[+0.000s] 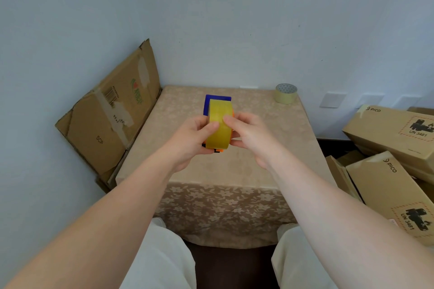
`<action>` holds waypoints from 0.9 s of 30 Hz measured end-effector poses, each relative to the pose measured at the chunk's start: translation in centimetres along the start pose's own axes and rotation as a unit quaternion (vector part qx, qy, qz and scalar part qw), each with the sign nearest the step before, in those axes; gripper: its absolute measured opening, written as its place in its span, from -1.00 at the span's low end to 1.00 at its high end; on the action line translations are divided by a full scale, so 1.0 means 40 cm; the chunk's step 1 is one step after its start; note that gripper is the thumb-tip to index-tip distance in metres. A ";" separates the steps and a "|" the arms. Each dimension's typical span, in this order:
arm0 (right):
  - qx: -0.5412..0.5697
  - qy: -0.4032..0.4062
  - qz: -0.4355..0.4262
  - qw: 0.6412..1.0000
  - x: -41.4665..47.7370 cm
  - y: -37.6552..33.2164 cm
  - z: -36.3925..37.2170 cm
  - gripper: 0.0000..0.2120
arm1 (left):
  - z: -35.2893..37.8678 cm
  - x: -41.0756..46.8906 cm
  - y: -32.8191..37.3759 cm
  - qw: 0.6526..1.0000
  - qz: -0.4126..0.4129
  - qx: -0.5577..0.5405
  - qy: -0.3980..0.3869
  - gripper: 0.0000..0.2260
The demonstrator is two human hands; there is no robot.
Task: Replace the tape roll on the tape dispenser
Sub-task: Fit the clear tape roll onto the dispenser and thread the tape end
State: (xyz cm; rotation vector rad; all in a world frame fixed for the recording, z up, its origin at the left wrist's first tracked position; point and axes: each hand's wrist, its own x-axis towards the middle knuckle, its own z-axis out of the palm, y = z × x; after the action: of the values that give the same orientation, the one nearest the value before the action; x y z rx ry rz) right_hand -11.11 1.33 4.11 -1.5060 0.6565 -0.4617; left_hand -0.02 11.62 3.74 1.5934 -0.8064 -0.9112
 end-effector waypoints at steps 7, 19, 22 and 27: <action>0.002 -0.066 -0.030 0.997 -0.006 0.015 -0.022 -0.76 | 0.003 0.003 -0.006 0.999 -0.023 -0.035 0.000 -0.75; -0.008 -0.041 -0.030 0.999 -0.011 0.022 -0.023 -0.82 | 0.003 0.000 -0.010 1.000 -0.023 0.003 -0.001 -0.66; -0.013 -0.028 -0.028 0.999 -0.008 0.025 -0.019 -0.81 | 0.007 -0.001 -0.008 1.000 -0.020 0.004 -0.001 -0.67; -0.016 -0.005 -0.020 1.000 -0.002 0.033 -0.025 -0.89 | 0.009 -0.005 -0.006 1.000 -0.013 -0.001 -0.016 -0.71</action>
State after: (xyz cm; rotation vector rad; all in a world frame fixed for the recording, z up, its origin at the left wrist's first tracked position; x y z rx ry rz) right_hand -11.99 0.66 2.87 -1.5522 0.6299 -0.4768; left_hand -0.40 11.67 3.48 1.5948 -0.8088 -0.9581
